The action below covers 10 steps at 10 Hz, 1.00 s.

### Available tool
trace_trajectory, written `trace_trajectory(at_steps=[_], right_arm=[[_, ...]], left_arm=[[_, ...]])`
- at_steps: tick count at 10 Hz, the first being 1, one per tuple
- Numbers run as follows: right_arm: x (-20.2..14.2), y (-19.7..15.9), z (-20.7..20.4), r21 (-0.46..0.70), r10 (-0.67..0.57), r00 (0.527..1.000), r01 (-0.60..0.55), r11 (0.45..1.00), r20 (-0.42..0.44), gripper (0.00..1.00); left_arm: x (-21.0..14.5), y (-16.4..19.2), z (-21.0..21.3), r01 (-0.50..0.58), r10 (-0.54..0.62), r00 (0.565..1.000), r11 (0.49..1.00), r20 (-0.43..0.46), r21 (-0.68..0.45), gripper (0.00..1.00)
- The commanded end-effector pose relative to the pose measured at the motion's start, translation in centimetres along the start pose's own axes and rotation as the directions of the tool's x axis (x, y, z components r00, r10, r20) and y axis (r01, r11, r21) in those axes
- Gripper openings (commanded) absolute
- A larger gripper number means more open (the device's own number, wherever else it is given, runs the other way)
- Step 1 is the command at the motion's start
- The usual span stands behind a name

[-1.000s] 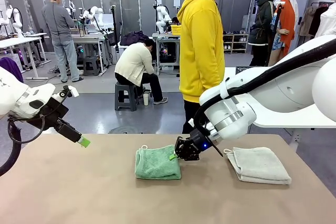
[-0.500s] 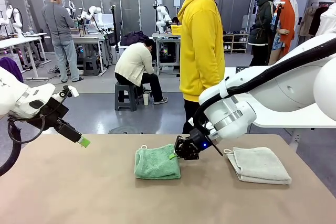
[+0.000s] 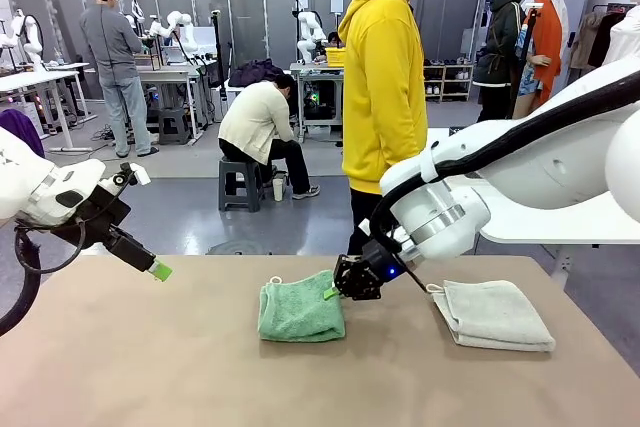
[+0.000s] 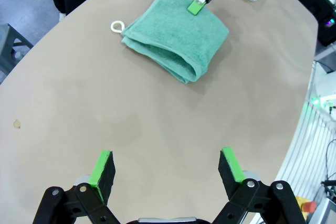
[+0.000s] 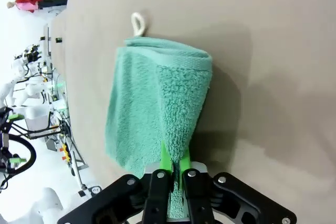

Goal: Fold the towels and place them in the basket.
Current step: Stack the folded Towel with hook on the right side of the table.

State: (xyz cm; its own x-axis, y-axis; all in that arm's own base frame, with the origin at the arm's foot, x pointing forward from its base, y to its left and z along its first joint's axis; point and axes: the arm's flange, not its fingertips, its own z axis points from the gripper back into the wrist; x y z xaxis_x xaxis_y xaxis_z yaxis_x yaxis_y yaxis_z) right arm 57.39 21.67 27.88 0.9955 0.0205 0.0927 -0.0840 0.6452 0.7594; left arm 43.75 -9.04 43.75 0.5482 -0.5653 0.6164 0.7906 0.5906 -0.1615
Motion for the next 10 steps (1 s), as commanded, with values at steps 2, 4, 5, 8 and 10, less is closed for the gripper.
trace_trajectory(at_steps=[2, 4, 5, 8, 10], right_arm=[[-1.5, 2.2, 5.4, -0.081, 0.078, 0.997, -0.079, 0.994, -0.016, 0.06], [-1.3, 3.0, 9.5, -0.086, 0.1, 0.995, -0.1, 0.991, 0.002, 0.06], [-1.1, 3.1, 11.7, -0.077, 0.106, 0.994, -0.105, 0.991, 0.007, 0.06], [-0.9, 2.9, 17.0, -0.089, 0.152, 0.988, -0.151, 0.984, 0.005, 0.06], [-0.7, 2.2, 19.8, -0.076, 0.164, 0.986, -0.167, 0.983, -0.041, 0.06]], left_arm=[[0.3, 0.3, 0.1, 0.017, -0.018, 1.0, 1.0, -0.011, -0.012, 1.0], [0.3, 0.3, 0.1, 0.017, -0.018, 1.0, 1.0, -0.011, -0.012, 1.0], [0.3, 0.3, 0.1, 0.017, -0.018, 1.0, 1.0, -0.011, -0.012, 1.0], [0.3, 0.3, 0.1, 0.017, -0.018, 1.0, 1.0, -0.011, -0.012, 1.0], [0.3, 0.3, 0.1, 0.017, -0.018, 1.0, 1.0, -0.011, -0.012, 1.0]])
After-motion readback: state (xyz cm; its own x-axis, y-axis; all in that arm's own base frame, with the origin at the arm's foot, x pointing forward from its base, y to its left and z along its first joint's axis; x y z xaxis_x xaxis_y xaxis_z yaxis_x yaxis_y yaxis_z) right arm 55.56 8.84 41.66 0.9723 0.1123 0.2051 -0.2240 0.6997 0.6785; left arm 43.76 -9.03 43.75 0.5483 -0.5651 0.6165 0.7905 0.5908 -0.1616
